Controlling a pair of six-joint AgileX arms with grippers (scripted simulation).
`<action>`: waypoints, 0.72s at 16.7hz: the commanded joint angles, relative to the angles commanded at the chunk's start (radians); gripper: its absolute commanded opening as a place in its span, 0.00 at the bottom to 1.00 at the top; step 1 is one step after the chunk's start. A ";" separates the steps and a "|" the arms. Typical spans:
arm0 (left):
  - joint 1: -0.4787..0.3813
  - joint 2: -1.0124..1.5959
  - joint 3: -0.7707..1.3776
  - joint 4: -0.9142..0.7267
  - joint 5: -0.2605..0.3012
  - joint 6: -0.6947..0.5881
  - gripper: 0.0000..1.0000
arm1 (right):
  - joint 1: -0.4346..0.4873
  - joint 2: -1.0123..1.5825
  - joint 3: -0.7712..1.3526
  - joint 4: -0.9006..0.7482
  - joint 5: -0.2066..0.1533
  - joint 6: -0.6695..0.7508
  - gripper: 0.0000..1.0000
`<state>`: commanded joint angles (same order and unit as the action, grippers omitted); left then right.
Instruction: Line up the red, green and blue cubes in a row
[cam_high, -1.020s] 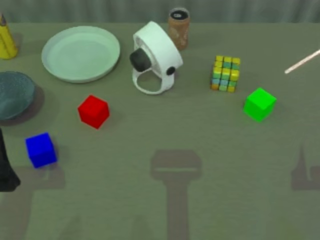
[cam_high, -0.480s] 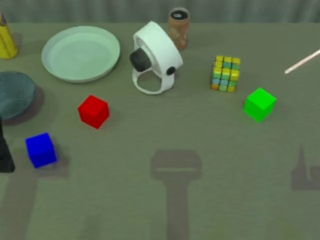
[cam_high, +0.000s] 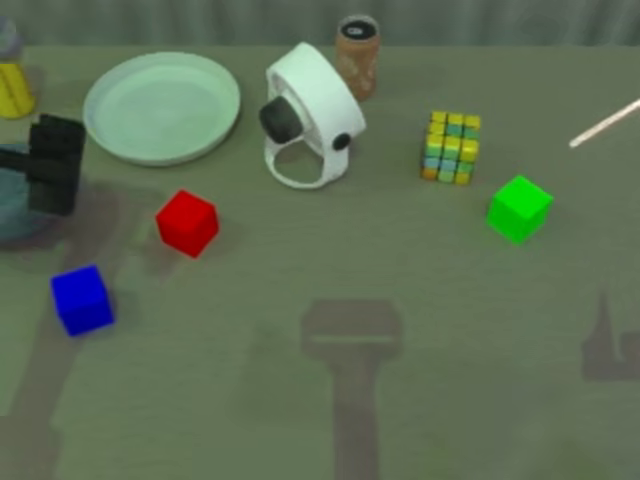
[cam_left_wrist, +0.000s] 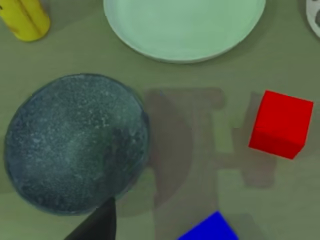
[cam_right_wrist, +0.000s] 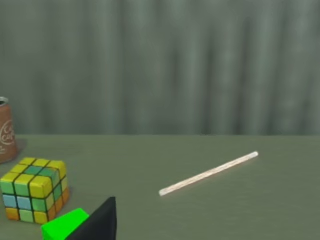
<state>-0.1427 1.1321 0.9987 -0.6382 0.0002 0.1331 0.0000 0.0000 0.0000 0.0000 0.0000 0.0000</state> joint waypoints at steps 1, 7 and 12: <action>-0.015 0.118 0.099 -0.062 0.001 0.014 1.00 | 0.000 0.000 0.000 0.000 0.000 0.000 1.00; -0.095 0.764 0.649 -0.399 0.005 0.087 1.00 | 0.000 0.000 0.000 0.000 0.000 0.000 1.00; -0.133 1.110 0.947 -0.578 0.005 0.123 1.00 | 0.000 0.000 0.000 0.000 0.000 0.000 1.00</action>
<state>-0.2761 2.2421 1.9461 -1.2159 0.0053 0.2564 0.0000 0.0000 0.0000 0.0000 0.0000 0.0000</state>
